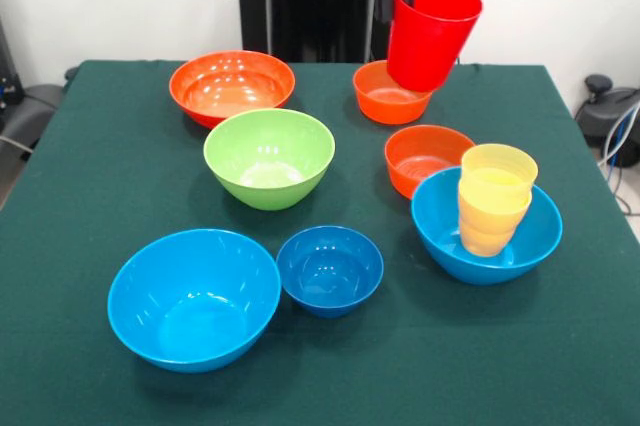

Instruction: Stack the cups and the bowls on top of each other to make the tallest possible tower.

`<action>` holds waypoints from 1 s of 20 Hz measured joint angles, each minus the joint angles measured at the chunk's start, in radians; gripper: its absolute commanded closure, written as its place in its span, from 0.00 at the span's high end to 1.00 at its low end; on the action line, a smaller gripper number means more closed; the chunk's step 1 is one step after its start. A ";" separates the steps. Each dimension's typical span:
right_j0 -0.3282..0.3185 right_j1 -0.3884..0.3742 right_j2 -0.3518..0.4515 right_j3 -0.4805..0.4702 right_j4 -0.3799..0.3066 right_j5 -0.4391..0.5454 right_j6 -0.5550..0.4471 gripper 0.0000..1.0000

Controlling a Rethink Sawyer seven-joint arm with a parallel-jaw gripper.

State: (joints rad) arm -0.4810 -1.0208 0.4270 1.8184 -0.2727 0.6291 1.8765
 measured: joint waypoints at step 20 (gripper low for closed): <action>-0.064 0.002 0.159 -0.056 0.034 0.087 0.000 0.00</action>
State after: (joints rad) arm -0.5452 -1.0190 0.5856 1.7627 -0.2382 0.7166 1.8765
